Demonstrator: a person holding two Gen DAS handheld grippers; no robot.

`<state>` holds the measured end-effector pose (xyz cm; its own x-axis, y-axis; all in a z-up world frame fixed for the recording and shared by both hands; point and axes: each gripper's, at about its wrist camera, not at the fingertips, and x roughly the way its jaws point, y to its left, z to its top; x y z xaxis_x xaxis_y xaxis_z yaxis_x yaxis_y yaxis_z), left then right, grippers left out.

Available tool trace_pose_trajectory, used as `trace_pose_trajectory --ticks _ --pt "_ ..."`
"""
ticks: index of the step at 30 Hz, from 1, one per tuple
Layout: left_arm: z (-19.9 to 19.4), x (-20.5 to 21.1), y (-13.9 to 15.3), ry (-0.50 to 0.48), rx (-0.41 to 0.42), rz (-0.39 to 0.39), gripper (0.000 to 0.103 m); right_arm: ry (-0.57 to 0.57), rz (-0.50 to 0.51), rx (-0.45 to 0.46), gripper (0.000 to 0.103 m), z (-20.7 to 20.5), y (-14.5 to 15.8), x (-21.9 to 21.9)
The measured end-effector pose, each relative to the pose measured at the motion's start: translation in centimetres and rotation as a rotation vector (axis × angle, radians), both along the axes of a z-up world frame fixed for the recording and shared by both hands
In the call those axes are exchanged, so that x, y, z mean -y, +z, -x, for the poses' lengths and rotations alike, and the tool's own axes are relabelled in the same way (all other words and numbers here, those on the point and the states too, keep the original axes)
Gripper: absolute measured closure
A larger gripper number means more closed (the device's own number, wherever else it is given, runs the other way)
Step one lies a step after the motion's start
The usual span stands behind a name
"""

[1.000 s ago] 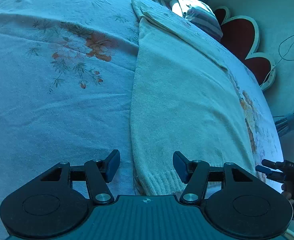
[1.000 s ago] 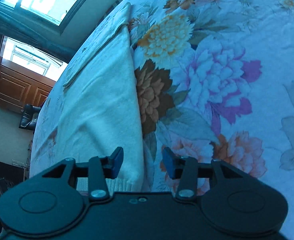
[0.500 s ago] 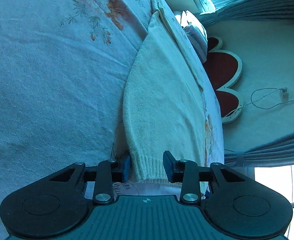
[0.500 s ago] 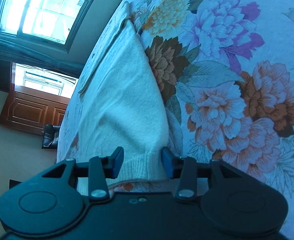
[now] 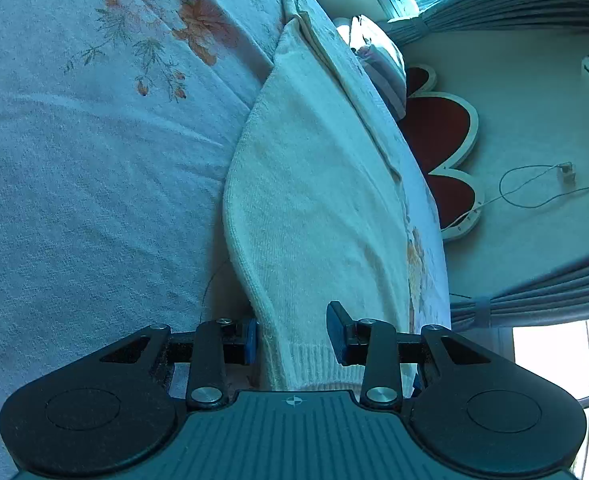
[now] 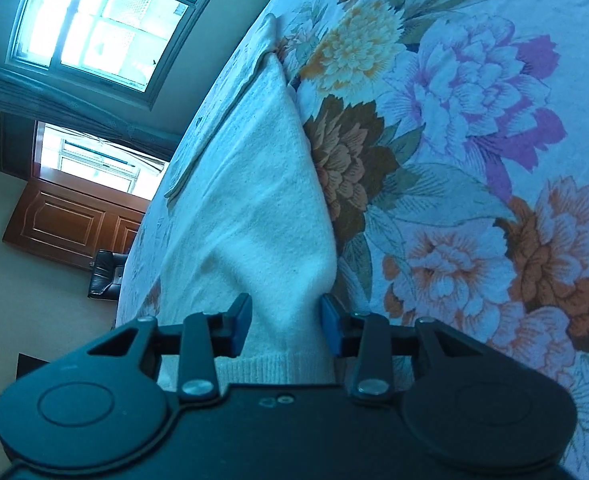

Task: Fold small clothes
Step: 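Position both open grippers at the ribbed hem of the sweater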

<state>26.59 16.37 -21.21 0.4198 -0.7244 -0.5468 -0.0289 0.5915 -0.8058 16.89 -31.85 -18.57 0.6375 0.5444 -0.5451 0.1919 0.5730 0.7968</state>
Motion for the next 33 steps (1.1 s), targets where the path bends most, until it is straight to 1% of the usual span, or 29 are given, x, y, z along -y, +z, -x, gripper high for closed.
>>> trace_pose_trajectory --ticks 4,6,7,9,10,11,13,15,18,21,22,23,24,26,27,29,30,31,33 --pt "1.0 -0.7 -0.6 0.003 0.004 0.025 0.066 0.096 -0.029 0.004 0.064 1.1 -0.1 -1.6" --pt "1.2 -0.9 -0.8 0.020 0.002 0.039 0.066 0.122 -0.062 0.040 0.064 1.8 0.1 -2.3" --pt "1.2 -1.0 -0.9 0.040 0.001 0.056 0.066 0.108 -0.081 0.058 0.063 1.9 0.2 -2.3" --pt "1.0 -1.3 -1.2 0.075 -0.004 0.081 0.066 0.045 -0.117 0.082 0.063 1.7 0.3 -1.8" --pt "0.9 -1.3 -1.2 0.082 -0.007 0.079 0.066 0.010 -0.153 0.102 0.062 1.4 0.2 -1.4" --pt "0.8 -1.3 -1.2 0.088 -0.007 0.073 0.066 -0.020 -0.168 0.104 0.062 1.1 0.2 -1.1" --pt "0.9 -1.1 -1.1 0.087 -0.001 0.063 0.066 -0.076 -0.150 0.074 0.062 0.7 0.2 -0.9" --pt "1.3 -0.7 -0.9 0.082 0.006 0.059 0.066 -0.100 -0.137 0.050 0.062 1.0 0.1 -0.9" --pt "2.4 -0.2 -1.0 0.085 0.008 0.083 0.066 -0.099 -0.191 0.018 0.062 2.6 -0.9 -1.2" --pt "2.9 0.1 -1.6 0.114 0.005 0.092 0.066 -0.095 -0.225 0.012 0.062 3.7 -1.5 -2.0" --pt "2.9 0.0 -1.8 0.130 0.005 0.102 0.066 -0.105 -0.223 0.011 0.062 3.8 -1.7 -2.1" --pt "2.8 -0.2 -1.9 0.148 0.001 0.121 0.066 -0.139 -0.220 0.015 0.062 3.7 -1.9 -1.8" --pt "2.7 -0.3 -2.0 0.162 0.003 0.139 0.066 -0.176 -0.226 0.025 0.062 3.8 -2.0 -1.4" --pt "2.3 -0.5 -1.9 0.165 0.007 0.144 0.067 -0.239 -0.305 0.071 0.062 3.7 -2.4 -0.3" --pt "2.1 -0.5 -1.8 0.159 0.007 0.140 0.066 -0.251 -0.335 0.082 0.062 3.4 -2.4 0.0" --pt "1.8 -0.5 -1.5 0.147 0.007 0.126 0.066 -0.224 -0.392 0.152 0.062 2.5 -1.2 0.0" --pt "1.8 -0.4 -1.4 0.145 0.008 0.124 0.067 -0.206 -0.392 0.191 0.061 2.3 -0.3 -0.2" --pt "1.9 -0.4 -1.4 0.146 0.008 0.124 0.067 -0.196 -0.365 0.210 0.061 2.2 0.7 -0.5" --pt "2.1 -0.4 -1.4 0.149 0.010 0.128 0.066 -0.190 -0.307 0.169 0.060 2.3 1.1 -0.7"
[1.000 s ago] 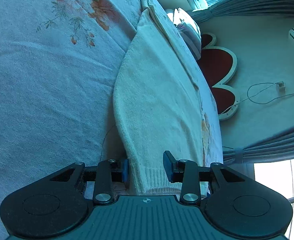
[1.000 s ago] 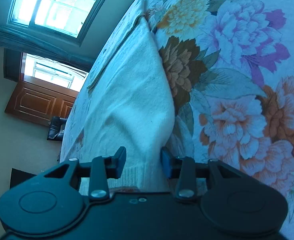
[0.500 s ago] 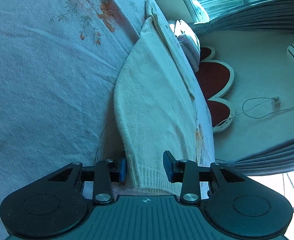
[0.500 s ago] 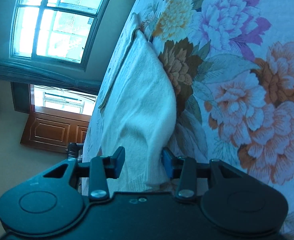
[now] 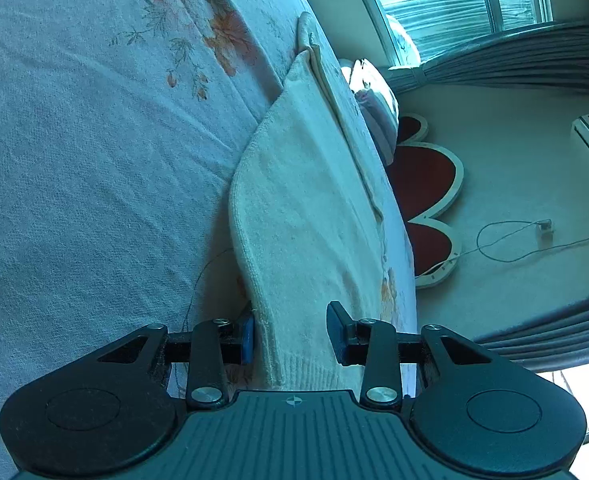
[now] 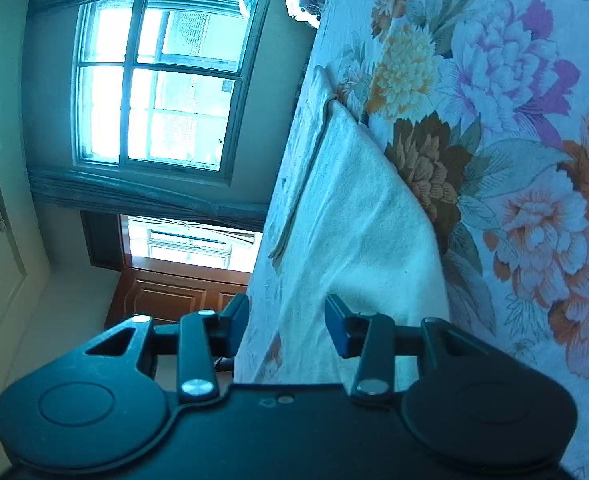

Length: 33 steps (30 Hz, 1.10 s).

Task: Fold small clothes
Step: 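Position both open grippers at the ribbed hem of the sweater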

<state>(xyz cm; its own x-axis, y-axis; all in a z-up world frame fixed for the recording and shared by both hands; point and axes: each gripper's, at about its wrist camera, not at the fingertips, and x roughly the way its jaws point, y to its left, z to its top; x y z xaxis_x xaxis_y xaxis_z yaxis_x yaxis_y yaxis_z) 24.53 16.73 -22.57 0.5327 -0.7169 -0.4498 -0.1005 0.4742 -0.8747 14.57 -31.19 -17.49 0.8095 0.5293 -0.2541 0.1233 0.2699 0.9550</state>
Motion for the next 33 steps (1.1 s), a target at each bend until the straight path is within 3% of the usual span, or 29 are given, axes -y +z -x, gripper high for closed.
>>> trace_pose_trajectory --ticks 4,9,10,11,13,21,24,28,33 --pt "0.8 -0.4 0.1 -0.011 0.004 -0.019 0.066 -0.023 0.024 -0.124 0.060 2.8 -2.1 0.2" --pt "1.0 -0.4 -0.4 -0.028 -0.008 -0.029 0.066 -0.028 0.024 -0.197 0.060 5.1 -3.4 -0.9" --pt "1.0 -0.4 -0.4 -0.029 -0.010 -0.026 0.066 -0.046 0.034 -0.224 0.068 5.1 -3.6 -1.1" --pt "1.0 -0.3 -0.5 -0.030 -0.009 -0.023 0.067 -0.066 0.027 -0.231 0.068 5.1 -3.8 -1.2" --pt "0.9 -0.2 -0.5 -0.032 -0.010 -0.021 0.066 -0.083 0.014 -0.229 0.066 4.6 -3.9 -1.3" --pt "0.8 -0.2 -0.4 -0.010 -0.007 -0.030 0.066 -0.103 0.121 -0.236 0.056 2.6 -2.5 -1.4" --pt "0.4 -0.3 -0.6 -0.009 -0.010 -0.019 0.066 -0.118 0.244 -0.191 0.055 0.9 -1.5 -0.2" --pt "-0.4 -0.3 -0.6 -0.034 -0.001 -0.021 0.066 0.004 0.268 -0.144 0.055 -2.5 -1.9 1.4" --pt "-0.7 -0.4 -0.6 -0.064 0.010 -0.001 0.067 0.172 0.260 -0.095 0.059 -3.2 -2.1 1.1"
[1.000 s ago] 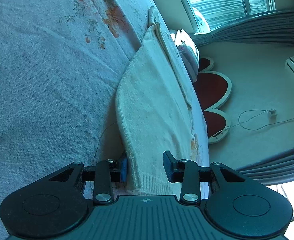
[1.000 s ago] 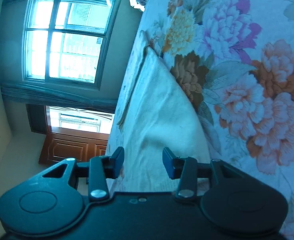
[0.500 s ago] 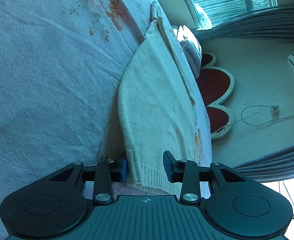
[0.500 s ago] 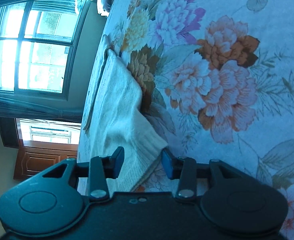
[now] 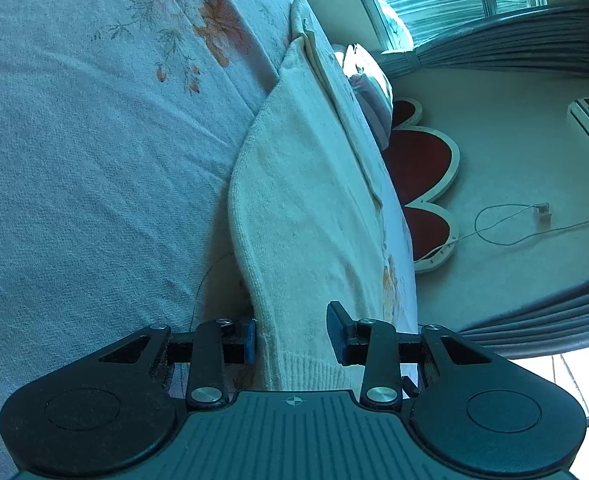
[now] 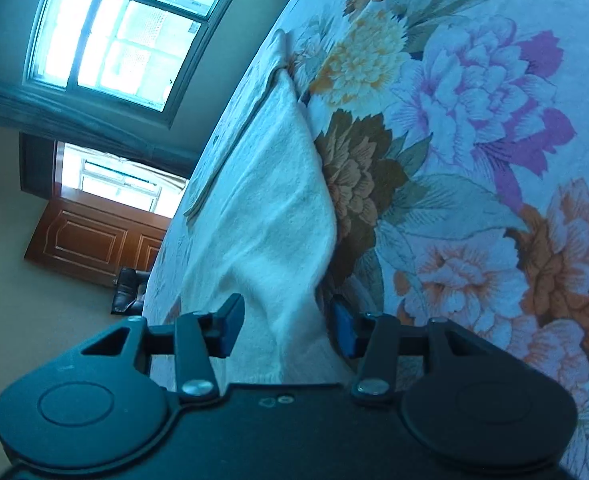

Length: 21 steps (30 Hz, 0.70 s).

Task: Fold small clothes
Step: 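Position both open grippers at the ribbed hem of the sweater, then close both grippers on the ribbed hem and lift it toward the collar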

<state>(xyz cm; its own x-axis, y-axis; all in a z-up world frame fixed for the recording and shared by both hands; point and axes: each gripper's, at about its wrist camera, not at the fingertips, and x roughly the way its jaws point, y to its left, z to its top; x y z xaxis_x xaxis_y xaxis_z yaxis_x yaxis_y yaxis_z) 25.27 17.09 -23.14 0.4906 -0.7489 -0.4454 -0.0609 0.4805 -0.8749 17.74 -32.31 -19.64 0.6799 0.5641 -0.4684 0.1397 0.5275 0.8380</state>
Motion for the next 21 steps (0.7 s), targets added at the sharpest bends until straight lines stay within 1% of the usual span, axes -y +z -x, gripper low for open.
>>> trace_pose_trajectory --ticks 1,3,4,7,8,9,10,12,14,16,19,20,21 --pt "0.1 -0.1 0.1 -0.001 0.005 -0.001 0.067 0.036 0.007 0.007 0.068 0.2 0.1 -0.3" --pt "0.2 -0.2 0.2 -0.005 0.013 -0.020 0.067 0.085 -0.008 0.022 0.078 0.8 0.4 -0.8" --pt "0.2 -0.3 0.2 -0.005 0.013 -0.018 0.067 0.100 -0.011 0.026 0.078 1.0 0.6 -1.0" --pt "0.2 -0.4 0.2 -0.004 0.016 -0.027 0.067 0.146 -0.080 0.055 0.078 2.2 1.2 -1.6" --pt "0.1 -0.3 0.2 -0.005 0.017 -0.027 0.067 0.145 -0.079 0.052 0.077 2.3 1.3 -1.7" --pt "0.0 -0.3 0.2 -0.006 0.016 -0.025 0.067 0.132 -0.070 0.044 0.074 2.3 1.2 -1.7" --pt "-0.2 -0.1 0.3 -0.005 0.013 -0.027 0.067 0.105 -0.071 0.034 0.074 2.3 1.1 -1.4" --pt "-0.4 0.5 0.5 -0.012 0.010 -0.047 0.067 0.050 -0.103 0.021 0.074 2.3 0.4 -0.7" --pt "-0.4 1.0 0.8 -0.025 0.009 -0.070 0.067 0.035 -0.098 -0.013 0.079 1.9 -0.1 -0.4" --pt "-0.1 1.2 1.1 -0.032 0.009 -0.084 0.067 0.040 -0.084 -0.014 0.087 2.0 -0.2 -0.7" --pt "0.6 1.4 1.6 -0.043 0.028 -0.130 0.067 0.028 -0.042 -0.022 0.092 2.3 0.2 -0.9" --pt "0.7 1.4 1.6 -0.046 0.039 -0.139 0.068 0.031 -0.024 -0.021 0.093 2.2 0.3 -1.1" --pt "0.7 1.5 1.6 -0.043 0.036 -0.164 0.087 0.033 -0.010 -0.027 0.095 2.2 0.3 -1.2"
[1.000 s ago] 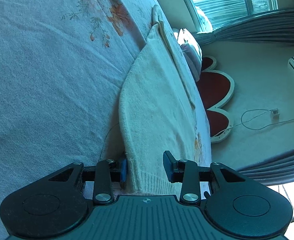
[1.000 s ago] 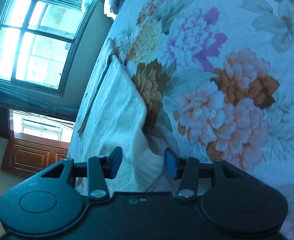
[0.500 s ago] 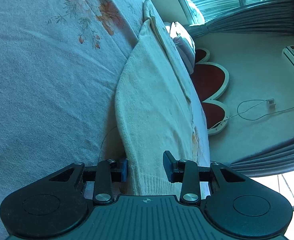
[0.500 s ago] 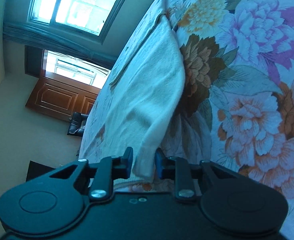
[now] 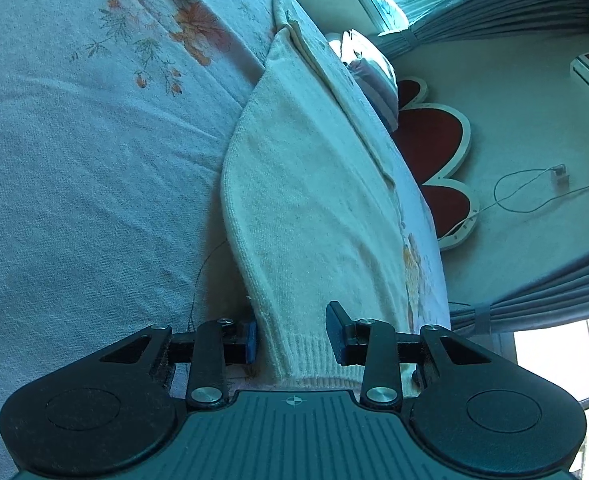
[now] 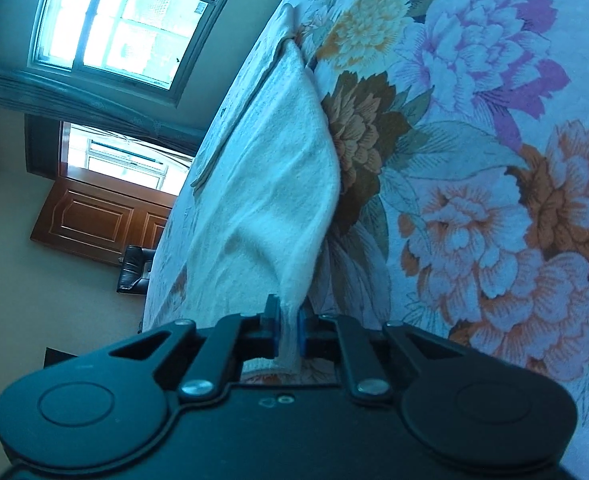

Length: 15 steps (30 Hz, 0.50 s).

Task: Fold small clothes
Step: 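Close both grippers on the ribbed hem and lift it toward the collar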

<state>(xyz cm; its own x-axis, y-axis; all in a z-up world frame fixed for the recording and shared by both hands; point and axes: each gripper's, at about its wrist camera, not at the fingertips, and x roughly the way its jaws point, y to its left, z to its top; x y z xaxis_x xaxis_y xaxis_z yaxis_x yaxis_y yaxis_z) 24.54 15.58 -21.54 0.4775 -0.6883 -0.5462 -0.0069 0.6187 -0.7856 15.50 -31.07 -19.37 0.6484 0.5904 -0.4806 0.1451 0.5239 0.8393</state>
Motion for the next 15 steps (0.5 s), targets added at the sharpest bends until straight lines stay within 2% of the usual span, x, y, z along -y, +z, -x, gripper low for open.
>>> trace_pose_trajectory --ticks 1,6,9,11,15 --pt "-0.1 0.2 0.0 -0.001 -0.012 -0.044 0.100 -0.001 0.015 -0.006 0.096 -0.1 -0.1 0.0" --pt "0.2 -0.1 -0.3 0.011 0.005 -0.040 0.100 -0.029 0.044 -0.015 0.096 0.0 -0.1 0.0" --pt "0.9 -1.0 -0.5 0.070 0.027 -0.011 0.100 -0.026 0.079 -0.018 0.097 0.1 -0.3 -0.2" --pt "1.4 -1.8 0.4 0.100 0.068 0.041 0.100 -0.047 0.093 0.012 0.098 0.5 0.4 -0.3" --pt "0.5 -2.4 4.3 0.093 0.176 0.063 0.100 -0.061 0.105 0.104 0.098 0.8 3.6 -0.4"
